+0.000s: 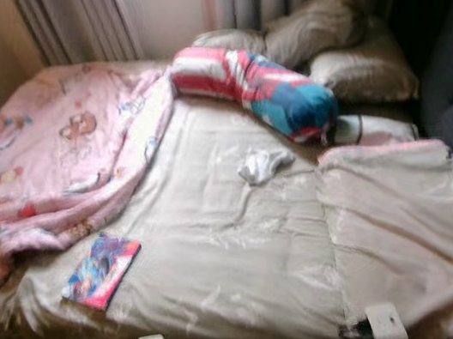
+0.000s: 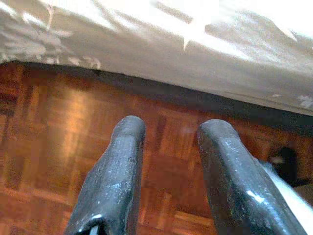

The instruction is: Clean up the room

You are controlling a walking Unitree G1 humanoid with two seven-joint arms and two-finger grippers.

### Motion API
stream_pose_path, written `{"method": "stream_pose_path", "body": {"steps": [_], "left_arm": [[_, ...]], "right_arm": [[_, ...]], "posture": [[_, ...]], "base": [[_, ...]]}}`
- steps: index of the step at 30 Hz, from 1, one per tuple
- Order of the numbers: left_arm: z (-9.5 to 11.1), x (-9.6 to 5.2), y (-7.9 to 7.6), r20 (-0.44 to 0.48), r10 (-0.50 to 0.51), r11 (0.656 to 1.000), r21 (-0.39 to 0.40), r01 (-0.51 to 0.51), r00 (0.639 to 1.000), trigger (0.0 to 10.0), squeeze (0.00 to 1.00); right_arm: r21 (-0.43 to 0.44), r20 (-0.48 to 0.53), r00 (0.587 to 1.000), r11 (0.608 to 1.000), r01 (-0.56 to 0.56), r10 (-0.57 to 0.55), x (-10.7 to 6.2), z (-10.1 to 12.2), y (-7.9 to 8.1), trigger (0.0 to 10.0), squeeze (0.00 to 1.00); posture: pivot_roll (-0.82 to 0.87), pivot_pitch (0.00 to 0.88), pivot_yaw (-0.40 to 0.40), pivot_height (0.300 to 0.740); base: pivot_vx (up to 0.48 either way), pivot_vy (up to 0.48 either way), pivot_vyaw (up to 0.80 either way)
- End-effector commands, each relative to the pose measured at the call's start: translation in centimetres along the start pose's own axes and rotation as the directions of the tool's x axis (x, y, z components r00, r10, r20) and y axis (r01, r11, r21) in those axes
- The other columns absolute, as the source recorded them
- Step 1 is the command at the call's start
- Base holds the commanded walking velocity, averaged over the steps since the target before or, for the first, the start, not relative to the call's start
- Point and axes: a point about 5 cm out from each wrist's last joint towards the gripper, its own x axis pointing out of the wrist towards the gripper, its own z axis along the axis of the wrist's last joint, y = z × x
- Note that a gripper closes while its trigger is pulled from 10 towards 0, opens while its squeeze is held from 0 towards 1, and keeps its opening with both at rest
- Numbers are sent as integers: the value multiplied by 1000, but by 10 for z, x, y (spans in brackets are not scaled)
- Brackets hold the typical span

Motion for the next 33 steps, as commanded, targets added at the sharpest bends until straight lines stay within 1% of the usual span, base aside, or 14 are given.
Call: {"method": "stream_pose_path", "body": {"steps": [1, 27, 29, 33], "left_arm": [[-7, -1, -1, -28, 4, 1000, 5, -4, 1000, 10000, 0], [2, 1, 0, 0, 8, 1000, -15, -8, 1000, 10000, 0], [4, 1, 2, 8, 21, 999, -38, -21, 1000, 10000, 0], [5, 1, 3, 10, 27, 999, -42, -26, 1000, 10000, 0]], "right_arm": [[10, -23, 1000, 1000, 19, -19, -1, -6, -5, 10000, 0], [18, -25, 999, 999, 34, -33, -1, -5, -5, 10000, 0], [16, -25, 999, 999, 33, -33, -1, -5, -5, 10000, 0], [19, -19, 999, 999, 33, -33, -1, -3, -6, 10000, 0]], "posture": [[-60, 84, 35, 740], [-66, 109, 36, 740], [-69, 110, 36, 740], [-69, 110, 37, 740]], "base": [[0, 461, 0], [0, 458, 0], [0, 458, 0], [0, 458, 0]]}}
